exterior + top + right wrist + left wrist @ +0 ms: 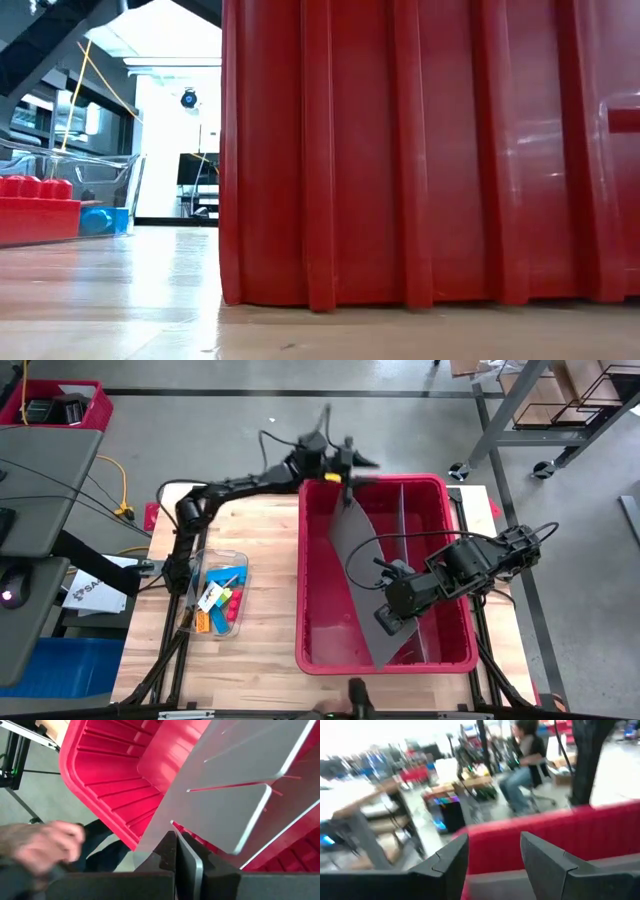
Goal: Sort Items/Unsort Items
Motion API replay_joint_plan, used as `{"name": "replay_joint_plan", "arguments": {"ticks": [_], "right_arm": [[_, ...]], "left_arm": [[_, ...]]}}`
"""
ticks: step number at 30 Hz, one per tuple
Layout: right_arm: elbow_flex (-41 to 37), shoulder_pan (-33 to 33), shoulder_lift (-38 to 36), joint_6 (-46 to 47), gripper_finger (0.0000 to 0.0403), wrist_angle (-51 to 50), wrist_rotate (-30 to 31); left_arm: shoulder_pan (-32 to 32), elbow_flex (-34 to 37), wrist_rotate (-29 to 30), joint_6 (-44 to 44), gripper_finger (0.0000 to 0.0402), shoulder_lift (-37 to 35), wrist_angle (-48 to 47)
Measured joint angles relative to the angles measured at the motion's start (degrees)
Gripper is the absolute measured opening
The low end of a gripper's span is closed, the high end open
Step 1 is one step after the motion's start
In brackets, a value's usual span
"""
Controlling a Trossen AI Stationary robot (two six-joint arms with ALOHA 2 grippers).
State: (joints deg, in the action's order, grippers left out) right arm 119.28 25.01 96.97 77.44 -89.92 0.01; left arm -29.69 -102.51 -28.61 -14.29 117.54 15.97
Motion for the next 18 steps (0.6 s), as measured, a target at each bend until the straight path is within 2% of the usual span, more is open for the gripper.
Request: {"name": "replay_joint_plan", "arguments": {"ticks": [5,9,14,18], "right_arm": [[0.0,-0.3,0.0,0.4,0.0,0.0,0.5],[-0.1,-0.6,0.1,0.8,0.0,-0.1,3.6],[-0.1,-1.2,0.1,-0.3,0.0,-0.1,5.9],[-0.1,-1.8,0.1,1.0,0.0,-0.1,8.2]], "left_arm": [[-2.9,-0.2,1.0,-6.2,0.0177,-7.2,-5.9],[-5.5,-0.2,0.2,-0.5,0.0177,-15.0,-15.7],[-6.7,-0.3,-0.7,1.7,0.0166,-23.8,-40.7],[-6.1,-0.2,0.0,6.1,0.0144,-26.4,-63.6]]}}
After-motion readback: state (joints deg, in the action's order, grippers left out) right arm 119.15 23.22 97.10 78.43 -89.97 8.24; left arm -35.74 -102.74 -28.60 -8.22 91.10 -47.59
